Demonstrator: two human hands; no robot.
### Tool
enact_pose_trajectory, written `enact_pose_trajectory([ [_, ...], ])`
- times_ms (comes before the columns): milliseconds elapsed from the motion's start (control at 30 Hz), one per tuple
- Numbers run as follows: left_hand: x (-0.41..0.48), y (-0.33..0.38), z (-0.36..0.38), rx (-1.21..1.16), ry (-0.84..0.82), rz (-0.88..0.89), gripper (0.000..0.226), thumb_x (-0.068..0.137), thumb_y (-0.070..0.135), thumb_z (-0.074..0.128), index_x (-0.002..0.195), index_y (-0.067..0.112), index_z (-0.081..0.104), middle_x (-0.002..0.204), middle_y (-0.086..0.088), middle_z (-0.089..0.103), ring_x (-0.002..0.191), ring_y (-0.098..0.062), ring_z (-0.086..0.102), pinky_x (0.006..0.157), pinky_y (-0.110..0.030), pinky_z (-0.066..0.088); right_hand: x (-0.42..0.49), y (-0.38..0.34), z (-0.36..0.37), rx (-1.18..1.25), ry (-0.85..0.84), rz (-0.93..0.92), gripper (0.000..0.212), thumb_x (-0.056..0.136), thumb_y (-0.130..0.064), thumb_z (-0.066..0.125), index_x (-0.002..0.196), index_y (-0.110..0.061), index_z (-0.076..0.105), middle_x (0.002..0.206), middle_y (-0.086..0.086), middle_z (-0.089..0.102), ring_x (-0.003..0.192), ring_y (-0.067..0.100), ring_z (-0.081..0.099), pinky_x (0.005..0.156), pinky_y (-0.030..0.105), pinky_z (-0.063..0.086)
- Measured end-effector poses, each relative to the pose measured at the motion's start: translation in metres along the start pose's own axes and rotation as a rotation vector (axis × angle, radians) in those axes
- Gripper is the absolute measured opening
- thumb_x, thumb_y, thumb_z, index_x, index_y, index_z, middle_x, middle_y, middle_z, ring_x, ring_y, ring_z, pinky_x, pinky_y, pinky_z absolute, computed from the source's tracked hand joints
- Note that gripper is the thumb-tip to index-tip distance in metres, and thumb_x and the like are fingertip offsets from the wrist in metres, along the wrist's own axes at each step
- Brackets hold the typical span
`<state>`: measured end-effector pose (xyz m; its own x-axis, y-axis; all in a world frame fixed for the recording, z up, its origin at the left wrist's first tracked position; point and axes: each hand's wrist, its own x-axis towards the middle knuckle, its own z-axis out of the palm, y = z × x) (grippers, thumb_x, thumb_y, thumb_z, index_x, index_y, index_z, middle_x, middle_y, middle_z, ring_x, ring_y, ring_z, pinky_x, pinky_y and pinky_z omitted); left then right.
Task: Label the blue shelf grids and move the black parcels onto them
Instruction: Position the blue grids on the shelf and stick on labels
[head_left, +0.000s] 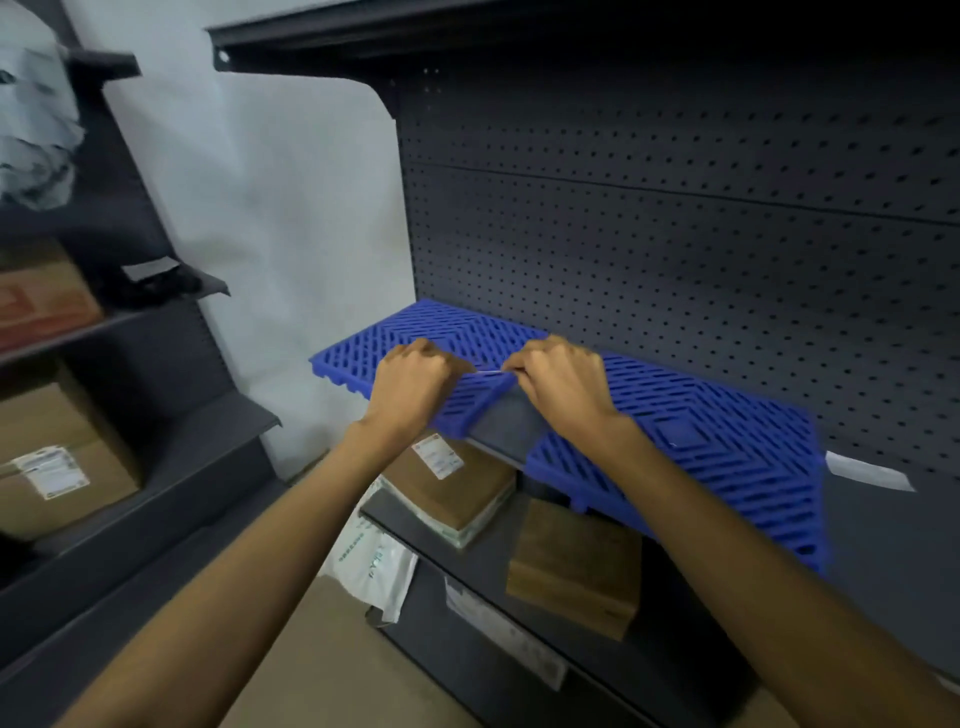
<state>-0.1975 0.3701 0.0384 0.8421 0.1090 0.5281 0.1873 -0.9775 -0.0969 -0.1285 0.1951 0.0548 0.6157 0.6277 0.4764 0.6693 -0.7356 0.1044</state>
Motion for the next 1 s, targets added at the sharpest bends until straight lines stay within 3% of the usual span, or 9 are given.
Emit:
enact_pose_trajectory([
  [267, 0.0, -0.132, 0.031, 0.026, -0.09, 0.102, 0.03, 0.096, 0.027, 0.045, 0.113, 0.026, 0.07, 0.104, 0.001, 0.07, 0.104, -0.021, 0.059, 0.085, -0.035, 0.047, 0.065, -0.108, 0.046, 0.014, -0.01, 0.025, 0.03, 0.101, -0.018, 0.05, 0.117, -0.031, 0.07, 0.11, -0.006, 0.069, 0.102, 0.019, 0.061, 0.076, 0.035, 0.054],
  [367, 0.006, -0.164, 0.046, -0.022, -0.078, 0.125, 0.026, 0.094, 0.025, 0.052, 0.112, 0.027, 0.071, 0.103, -0.001, 0.071, 0.1, -0.023, 0.062, 0.084, -0.037, 0.049, 0.08, -0.131, 0.061, -0.003, 0.009, 0.045, 0.031, 0.1, -0.019, 0.048, 0.117, -0.032, 0.071, 0.109, -0.007, 0.07, 0.104, 0.018, 0.06, 0.077, 0.032, 0.051],
  [600, 0.009, -0.196, 0.081, -0.021, -0.124, 0.219, 0.025, 0.077, 0.017, 0.074, 0.099, 0.028, 0.075, 0.091, 0.003, 0.075, 0.095, -0.024, 0.067, 0.081, -0.036, 0.05, 0.09, -0.159, 0.095, -0.025, -0.059, 0.073, 0.03, 0.101, -0.027, 0.048, 0.12, -0.03, 0.071, 0.113, -0.006, 0.07, 0.106, 0.02, 0.061, 0.081, 0.033, 0.048],
  [733, -0.001, -0.198, 0.099, -0.121, -0.071, 0.304, 0.028, 0.068, 0.02, 0.085, 0.095, 0.024, 0.078, 0.088, 0.0, 0.077, 0.088, -0.026, 0.07, 0.075, -0.036, 0.055, 0.083, -0.158, 0.104, -0.035, -0.147, 0.053, 0.031, 0.1, -0.025, 0.048, 0.12, -0.029, 0.07, 0.112, -0.004, 0.069, 0.106, 0.022, 0.059, 0.082, 0.037, 0.046],
  [867, -0.01, -0.199, 0.106, -0.2, -0.027, 0.33, 0.033, 0.073, 0.029, 0.083, 0.104, 0.022, 0.076, 0.1, 0.004, 0.077, 0.096, -0.022, 0.07, 0.076, -0.036, 0.055, 0.073, -0.157, 0.105, -0.021, -0.162, 0.076, 0.03, 0.099, -0.025, 0.048, 0.118, -0.026, 0.071, 0.115, -0.005, 0.068, 0.104, 0.022, 0.059, 0.08, 0.036, 0.047],
  [1000, -0.013, -0.201, 0.107, -0.233, -0.059, 0.325, 0.031, 0.09, 0.035, 0.065, 0.117, 0.021, 0.071, 0.115, 0.004, 0.073, 0.11, -0.022, 0.066, 0.086, -0.037, 0.052, 0.069, -0.159, 0.104, -0.026, -0.161, 0.084, 0.03, 0.1, -0.032, 0.047, 0.117, -0.027, 0.071, 0.117, -0.007, 0.067, 0.105, 0.02, 0.059, 0.082, 0.036, 0.048],
])
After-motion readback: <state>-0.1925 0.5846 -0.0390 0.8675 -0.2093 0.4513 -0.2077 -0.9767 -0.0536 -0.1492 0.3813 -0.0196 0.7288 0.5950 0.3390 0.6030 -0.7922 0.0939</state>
